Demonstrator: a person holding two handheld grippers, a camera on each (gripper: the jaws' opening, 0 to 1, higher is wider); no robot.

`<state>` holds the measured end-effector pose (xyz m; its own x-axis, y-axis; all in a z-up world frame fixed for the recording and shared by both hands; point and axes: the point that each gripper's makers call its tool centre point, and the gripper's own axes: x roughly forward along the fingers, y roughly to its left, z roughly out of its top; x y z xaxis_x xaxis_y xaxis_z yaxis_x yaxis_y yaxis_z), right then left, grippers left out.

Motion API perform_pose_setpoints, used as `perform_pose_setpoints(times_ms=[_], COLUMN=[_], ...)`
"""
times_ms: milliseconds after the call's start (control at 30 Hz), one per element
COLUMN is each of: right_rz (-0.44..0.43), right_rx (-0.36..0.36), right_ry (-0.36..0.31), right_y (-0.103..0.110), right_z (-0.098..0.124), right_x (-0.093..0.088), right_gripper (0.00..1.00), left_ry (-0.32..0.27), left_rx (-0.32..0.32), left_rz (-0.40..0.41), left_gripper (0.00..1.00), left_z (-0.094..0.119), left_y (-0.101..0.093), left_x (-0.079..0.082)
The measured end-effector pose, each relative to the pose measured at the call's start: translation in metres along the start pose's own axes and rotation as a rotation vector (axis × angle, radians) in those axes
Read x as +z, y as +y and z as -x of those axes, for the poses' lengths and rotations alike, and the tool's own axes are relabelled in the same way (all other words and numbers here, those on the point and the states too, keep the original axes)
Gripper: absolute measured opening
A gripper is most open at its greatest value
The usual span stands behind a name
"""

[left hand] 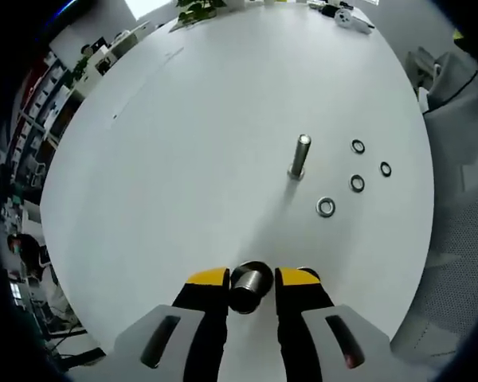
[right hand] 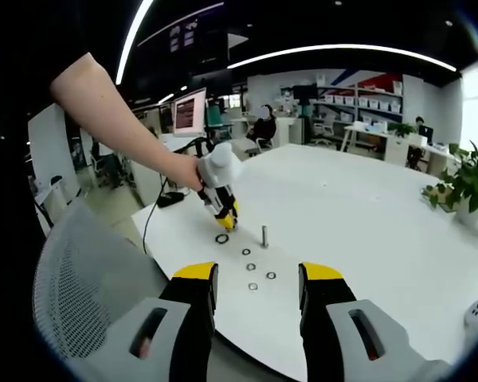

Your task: Place the washer onto the threaded stud by aligning its center hole with the stud, sliding it down to the base, and recovering from edge contact or off-axis alignment until the washer reaches the visible bottom stop.

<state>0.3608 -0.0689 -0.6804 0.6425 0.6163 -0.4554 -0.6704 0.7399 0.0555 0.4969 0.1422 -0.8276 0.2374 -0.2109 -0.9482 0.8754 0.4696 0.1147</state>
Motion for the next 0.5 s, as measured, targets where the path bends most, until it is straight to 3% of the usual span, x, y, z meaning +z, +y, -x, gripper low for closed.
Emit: perform_pose_setpoints(times_ms=[267, 500], right_rz=[-0.002, -0.002], right_rx=[-0.004, -0.006], right_ry=[-0.003, 0.003], right_y=[-0.0006, -0.0011], right_z=[0.0004, 0.0002], right_x=[0.0005, -0.0007], right_gripper=[0.43, 0.43], left_ry=[-0.022, 0.001], left_rx=[-0.048, -0.071], left_rz=[-0.007, -0.019], left_gripper=[0.19, 0.19], left_z=[-0.0007, -0.0059], left_y=[-0.0021, -0.0048], left_x=[-0.0011, -0.0026])
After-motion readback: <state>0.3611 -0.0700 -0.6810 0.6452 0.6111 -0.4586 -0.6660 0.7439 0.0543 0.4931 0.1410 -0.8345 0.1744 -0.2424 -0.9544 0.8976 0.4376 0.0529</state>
